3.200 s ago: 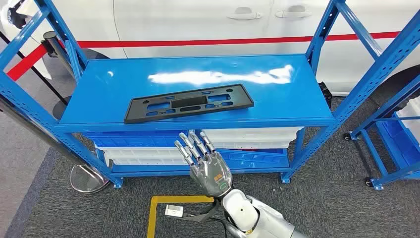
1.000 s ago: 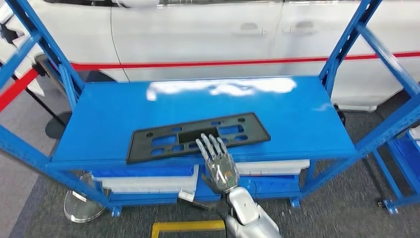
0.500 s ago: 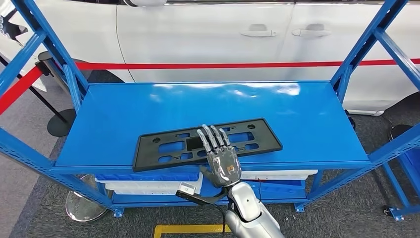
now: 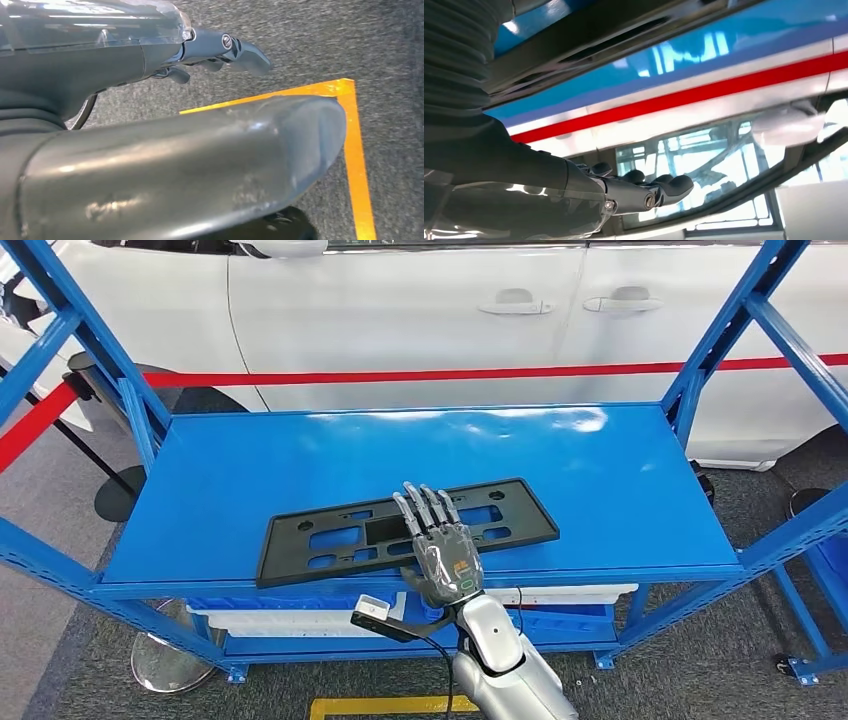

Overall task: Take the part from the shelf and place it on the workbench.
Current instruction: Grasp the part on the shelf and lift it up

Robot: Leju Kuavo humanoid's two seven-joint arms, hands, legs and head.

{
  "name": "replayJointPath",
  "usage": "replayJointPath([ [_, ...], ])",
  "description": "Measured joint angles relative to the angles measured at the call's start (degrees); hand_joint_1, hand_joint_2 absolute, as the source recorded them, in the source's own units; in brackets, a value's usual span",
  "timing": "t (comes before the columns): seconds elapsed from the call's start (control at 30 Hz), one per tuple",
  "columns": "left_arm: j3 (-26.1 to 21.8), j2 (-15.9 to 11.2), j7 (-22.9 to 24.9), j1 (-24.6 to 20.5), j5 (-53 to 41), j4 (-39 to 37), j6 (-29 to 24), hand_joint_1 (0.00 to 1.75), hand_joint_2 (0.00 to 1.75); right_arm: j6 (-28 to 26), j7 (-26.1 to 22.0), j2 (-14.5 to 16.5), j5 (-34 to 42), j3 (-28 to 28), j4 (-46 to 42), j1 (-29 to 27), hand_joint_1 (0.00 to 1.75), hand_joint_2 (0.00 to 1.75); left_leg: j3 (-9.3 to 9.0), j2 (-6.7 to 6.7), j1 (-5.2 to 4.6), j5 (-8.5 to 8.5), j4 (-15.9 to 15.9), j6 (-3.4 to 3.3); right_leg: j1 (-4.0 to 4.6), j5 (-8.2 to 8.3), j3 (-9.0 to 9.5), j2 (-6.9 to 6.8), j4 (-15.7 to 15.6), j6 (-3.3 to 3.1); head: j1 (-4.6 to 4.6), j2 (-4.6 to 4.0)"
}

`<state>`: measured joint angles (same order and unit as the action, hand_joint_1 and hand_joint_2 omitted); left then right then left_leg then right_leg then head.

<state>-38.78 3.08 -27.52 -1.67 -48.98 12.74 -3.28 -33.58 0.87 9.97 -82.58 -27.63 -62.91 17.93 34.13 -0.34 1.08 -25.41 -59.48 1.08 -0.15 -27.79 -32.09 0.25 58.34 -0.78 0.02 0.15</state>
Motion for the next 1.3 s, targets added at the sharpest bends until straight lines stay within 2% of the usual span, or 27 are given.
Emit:
replayJointPath([
  [0.1,0.0,0.0,-0.1,0.0,-0.2,0.0,0.0,0.00,0.00,0.1,0.2,0.0,-0.3,-0.1,0.7,0.6,0.00,1.75,-0.06,-0.10,-0.11,-0.02,0.5,-1.12,-0.02,-0.13,-0.10,0.05,0.1,0.77,0.02,0.00],
  [0.13,0.0,0.1,-0.1,0.0,-0.2,0.0,0.0,0.00,0.00,0.1,0.2,0.0,-0.4,-0.1,0.9,0.7,0.00,1.75,-0.14,-0.07,-0.03,0.08,0.7,-1.52,-0.08,-0.65,-0.32,0.03,0.6,1.08,0.10,0.00],
  [0.2,0.0,0.1,-0.1,-0.1,-0.3,0.0,0.0,0.00,0.00,0.4,0.2,0.0,-0.7,-0.2,1.2,1.1,0.00,1.75,-0.25,0.01,0.15,0.22,1.0,-2.19,-0.26,-3.43,-2.40,-0.01,5.2,1.66,0.38,0.00],
  [0.27,-0.1,0.1,-0.1,-0.1,-0.4,0.0,0.0,0.00,0.00,0.9,0.4,0.0,-1.2,-0.4,1.8,1.2,0.00,1.75,-0.20,0.05,0.11,0.15,1.0,-2.43,-0.36,-6.87,-6.30,-0.02,12.9,2.03,0.58,0.00],
  [0.3,-0.1,0.1,-0.1,-0.1,-0.6,0.0,0.1,0.00,0.00,1.2,0.5,-0.1,-1.5,-0.5,2.2,1.2,0.00,1.75,-0.21,0.05,0.08,0.13,1.0,-2.45,-0.41,-7.53,-7.80,-0.03,15.7,2.11,0.58,0.00],
  [0.33,-0.2,0.1,-0.1,-0.1,-0.7,0.0,0.1,0.00,0.00,1.4,0.7,-0.1,-1.7,-0.7,2.6,1.2,0.00,1.75,-0.24,0.02,0.06,0.10,1.0,-2.44,-0.43,-7.08,-8.38,-0.03,16.4,2.09,0.60,0.01],
  [0.37,-0.2,0.1,-0.1,-0.1,-0.8,0.0,0.2,0.00,0.00,1.5,0.9,-0.1,-2.0,-0.9,2.9,1.2,0.00,1.75,-0.33,-0.02,0.05,0.05,1.0,-2.41,-0.44,-5.50,-7.78,-0.03,14.8,1.95,0.60,0.01],
  [0.43,-0.3,0.2,-0.1,-0.1,-1.0,0.0,0.3,0.00,0.00,1.8,1.1,-0.1,-2.2,-1.1,3.5,1.6,0.00,1.75,-0.60,-0.12,0.01,-0.09,1.0,-2.21,-0.32,-1.22,-4.12,-0.04,6.9,1.32,0.60,0.01],
  [0.47,-0.3,0.2,-0.1,-0.1,-1.1,0.0,0.4,0.00,0.00,2.0,1.2,-0.1,-2.3,-1.2,3.9,1.9,0.00,1.75,-0.65,-0.16,-0.08,-0.16,1.0,-2.00,-0.18,0.16,-2.43,-0.04,3.3,0.97,0.58,0.00],
  [0.5,-0.3,0.3,-0.1,-0.1,-1.2,0.0,0.5,0.00,0.00,2.3,1.4,-0.1,-2.2,-1.3,4.3,2.3,0.04,1.75,-0.64,-0.16,-0.14,-0.19,1.0,-1.75,0.00,0.79,-1.39,-0.03,1.0,0.70,0.57,0.00],
  [0.57,-0.4,0.4,-0.1,-0.2,-1.6,0.0,0.7,0.00,0.00,2.9,2.1,0.0,-2.1,-1.3,5.7,3.2,0.89,1.75,-0.64,-0.15,-0.22,-0.16,1.1,-1.08,0.29,0.76,-1.04,0.03,-0.1,0.39,0.56,0.00],
  [0.63,-0.4,0.4,-0.1,-0.2,-2.3,0.0,0.9,0.00,0.00,4.0,3.3,0.0,-2.0,-1.3,7.7,4.5,1.72,1.75,-0.60,-0.09,-0.16,-0.60,0.8,-0.45,0.03,1.05,-0.81,0.03,-0.6,-0.14,0.54,0.00],
  [0.7,-0.4,0.4,-0.2,-0.3,-3.0,0.0,1.0,0.00,0.00,5.5,4.6,0.1,-2.0,-1.3,10.5,6.5,1.75,1.75,0.93,-0.02,-0.13,-2.92,-2.8,-0.05,-0.29,1.34,-0.52,-0.06,-1.1,-0.72,0.43,0.00],
  [0.77,-0.4,0.4,-0.2,-0.3,-3.6,0.0,1.1,0.00,0.00,7.1,5.3,0.1,-2.0,-1.3,14.1,9.0,1.75,1.75,4.48,0.01,-0.05,-6.52,-10.5,0.23,-0.13,1.30,-0.50,-0.10,-1.1,-0.97,0.34,0.00],
  [0.8,-0.4,0.4,-0.3,-0.3,-3.8,0.0,1.1,0.00,0.00,7.8,5.5,0.1,-1.9,-1.2,15.9,10.2,1.75,1.75,6.05,0.01,-0.02,-7.54,-13.8,0.33,-0.03,1.25,-0.47,-0.12,-1.1,-1.03,0.35,0.00],
  [0.83,-0.4,0.4,-0.3,-0.3,-3.9,0.0,1.1,0.00,0.00,8.2,5.6,0.1,-1.9,-1.2,17.6,11.2,1.75,1.75,6.82,0.02,0.00,-7.52,-15.2,0.37,0.03,1.19,-0.39,-0.12,-1.0,-1.08,0.34,0.01],
  [0.87,-0.5,0.4,-0.2,-0.3,-4.0,0.0,1.1,0.00,0.00,8.4,5.7,0.1,-1.8,-1.1,19.0,12.1,1.75,1.75,6.36,0.02,0.00,-6.27,-14.2,0.33,0.05,1.09,-0.26,-0.10,-0.9,-1.08,0.34,0.01],
  [0.93,-0.5,0.4,-0.2,-0.3,-4.0,0.0,1.1,0.00,0.00,8.6,5.7,0.1,-1.8,-1.1,20.9,13.4,1.75,1.75,2.90,0.04,0.00,-2.20,-6.9,0.07,0.02,0.77,0.11,-0.06,-0.8,-0.91,0.33,0.01],
  [0.97,-0.5,0.4,-0.2,-0.4,-4.0,0.0,1.1,0.00,0.00,8.6,5.8,0.1,-1.8,-1.1,21.6,14.0,1.75,1.75,1.05,0.03,-0.09,-0.81,-3.0,-0.12,0.12,0.58,0.17,-0.03,-0.6,-0.70,0.31,0.00],
  [1.0,-0.5,0.4,-0.2,-0.5,-4.1,0.0,1.1,0.00,0.00,8.6,5.8,0.2,-1.8,-1.1,22.3,14.4,1.75,1.75,-0.15,0.00,-0.18,-0.09,-0.5,-0.36,0.21,0.47,0.14,-0.01,-0.5,-0.45,0.32,0.00],
  [1.03,-0.5,0.4,-0.2,-0.5,-4.1,0.0,1.1,0.00,0.00,8.6,5.9,0.2,-1.8,-1.1,22.9,14.7,1.75,1.75,-0.66,-0.04,-0.30,-0.02,0.7,-0.59,0.28,0.44,0.07,0.01,-0.4,-0.20,0.31,0.00],
  [1.1,-0.7,0.4,-0.2,-0.5,-4.1,0.0,1.1,0.00,0.00,8.6,6.0,0.3,-1.6,-1.0,23.9,15.2,1.75,1.75,-0.73,-0.06,-0.35,0.02,1.0,-1.12,0.35,0.50,-0.03,0.05,-0.5,0.32,0.31,0.00],
  [1.17,-0.8,0.5,-0.2,-0.4,-4.2,0.0,1.1,0.00,0.00,8.5,5.9,0.4,-1.5,-1.0,24.6,15.7,1.75,1.75,-0.92,0.07,-0.11,0.30,1.5,-1.75,0.27,-0.38,-0.40,0.05,0.5,0.89,0.38,0.00],
  [1.23,-1.1,0.6,-0.1,-0.5,-4.3,0.0,1.1,0.00,0.00,8.6,5.8,0.4,-1.4,-0.9,25.3,16.0,1.75,1.75,-0.99,0.21,0.04,0.49,1.8,-2.23,0.03,-3.54,-2.98,0.01,6.0,1.45,0.52,0.01],
  [1.3,-1.3,0.6,-0.1,-0.6,-4.4,0.0,1.1,0.00,0.00,8.5,5.7,0.4,-1.2,-0.9,25.8,16.0,1.75,1.75,-0.90,0.27,0.04,0.50,1.8,-2.39,-0.22,-6.74,-6.92,0.00,13.8,1.83,0.58,0.01],
])
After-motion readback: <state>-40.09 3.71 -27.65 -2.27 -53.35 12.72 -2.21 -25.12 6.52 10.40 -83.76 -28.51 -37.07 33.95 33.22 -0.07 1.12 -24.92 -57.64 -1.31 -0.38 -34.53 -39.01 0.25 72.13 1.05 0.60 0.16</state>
